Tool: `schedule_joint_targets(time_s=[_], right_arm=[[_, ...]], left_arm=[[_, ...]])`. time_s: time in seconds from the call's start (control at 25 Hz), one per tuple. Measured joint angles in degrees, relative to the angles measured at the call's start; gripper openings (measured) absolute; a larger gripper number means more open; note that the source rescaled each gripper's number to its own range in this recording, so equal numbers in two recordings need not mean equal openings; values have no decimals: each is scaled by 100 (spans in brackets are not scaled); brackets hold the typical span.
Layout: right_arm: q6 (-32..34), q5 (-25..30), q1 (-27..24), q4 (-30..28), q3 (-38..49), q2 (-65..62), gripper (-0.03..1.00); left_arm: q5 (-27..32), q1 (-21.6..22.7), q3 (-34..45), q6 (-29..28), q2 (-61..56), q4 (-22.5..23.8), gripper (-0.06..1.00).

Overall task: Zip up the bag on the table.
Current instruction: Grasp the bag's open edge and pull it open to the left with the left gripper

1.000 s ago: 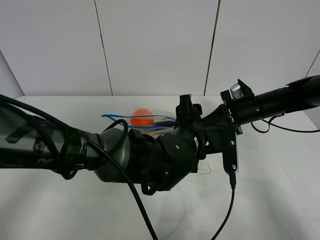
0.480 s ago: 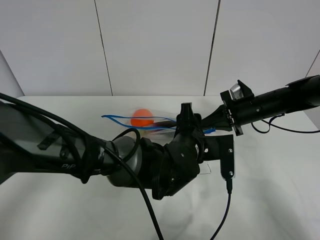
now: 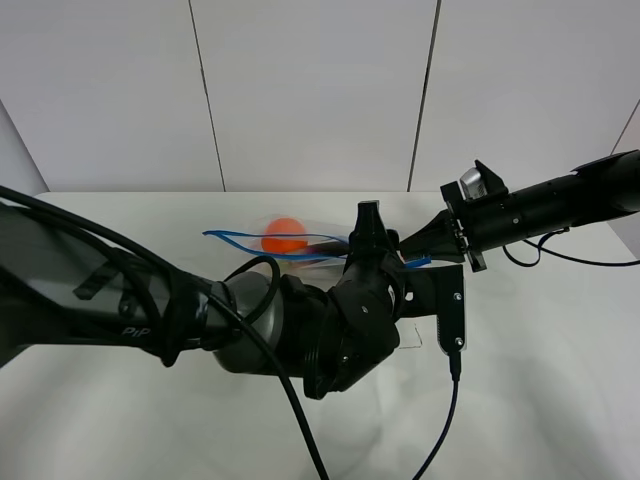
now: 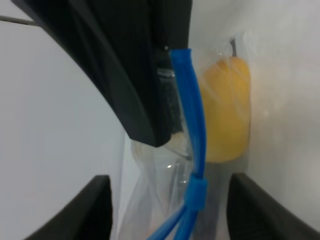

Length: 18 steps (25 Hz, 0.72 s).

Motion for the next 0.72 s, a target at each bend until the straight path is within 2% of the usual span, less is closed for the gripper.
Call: schedule_joint_targets(time_s=[0.28,0.72], right_arm=[[0,0,0,0,0,0,0],[0,0,0,0,0,0,0]], left_arm=[[3,-166,0,164,0,0,43],[-84,-183,0,244,0,0,41]])
